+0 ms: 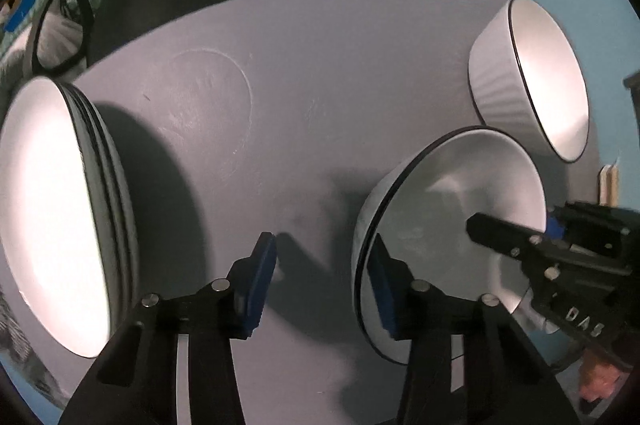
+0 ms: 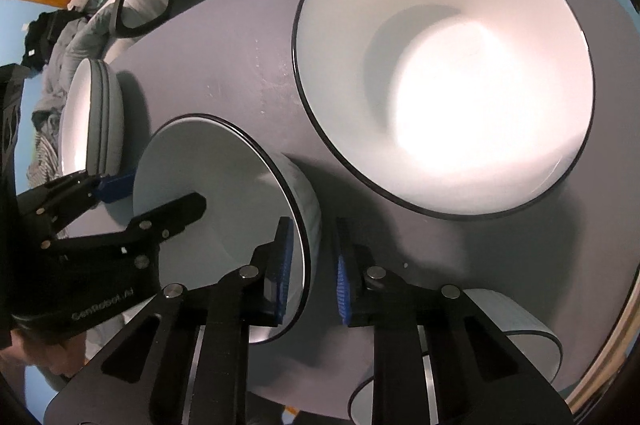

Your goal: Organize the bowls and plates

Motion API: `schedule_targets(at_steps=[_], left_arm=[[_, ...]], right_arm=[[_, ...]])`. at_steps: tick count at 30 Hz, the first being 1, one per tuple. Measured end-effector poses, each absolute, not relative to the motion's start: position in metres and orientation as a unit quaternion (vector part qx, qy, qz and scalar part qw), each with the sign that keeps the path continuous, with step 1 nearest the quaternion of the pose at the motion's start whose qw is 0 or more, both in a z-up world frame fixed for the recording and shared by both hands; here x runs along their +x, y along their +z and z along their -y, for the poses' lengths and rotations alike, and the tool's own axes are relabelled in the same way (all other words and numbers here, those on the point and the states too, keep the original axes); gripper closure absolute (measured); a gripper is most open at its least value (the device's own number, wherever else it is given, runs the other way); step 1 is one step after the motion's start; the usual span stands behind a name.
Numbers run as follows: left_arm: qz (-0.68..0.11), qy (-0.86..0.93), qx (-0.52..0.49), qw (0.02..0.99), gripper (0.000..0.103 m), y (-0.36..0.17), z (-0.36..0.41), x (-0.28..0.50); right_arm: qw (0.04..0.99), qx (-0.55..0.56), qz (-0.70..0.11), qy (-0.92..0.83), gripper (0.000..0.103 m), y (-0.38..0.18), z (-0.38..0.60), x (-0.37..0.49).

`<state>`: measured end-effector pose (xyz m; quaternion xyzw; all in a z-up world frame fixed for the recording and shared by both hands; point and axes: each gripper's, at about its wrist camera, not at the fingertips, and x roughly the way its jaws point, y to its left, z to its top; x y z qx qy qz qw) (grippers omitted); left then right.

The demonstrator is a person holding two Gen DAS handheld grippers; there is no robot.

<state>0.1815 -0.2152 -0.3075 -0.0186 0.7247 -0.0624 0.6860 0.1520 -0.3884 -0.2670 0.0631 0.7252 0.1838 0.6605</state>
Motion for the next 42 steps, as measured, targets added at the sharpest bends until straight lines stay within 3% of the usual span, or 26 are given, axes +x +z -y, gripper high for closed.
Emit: schedule_targets(at_steps=[12, 42], left_arm=[[-0.732, -0.096, -0.043, 0.674, 0.09, -0.311, 0.224, 0.173], [-0.733, -0.095, -0.016, 0.674, 0.092, -0.297, 0.241, 0.183]], right_arm=[[0.659, 0.057, -0.73, 0.172, 0.093, -0.269, 0.396, 0.151], [0.647, 0.051, -0.744, 0.162, 0.096, -0.26, 0.376, 0.15]])
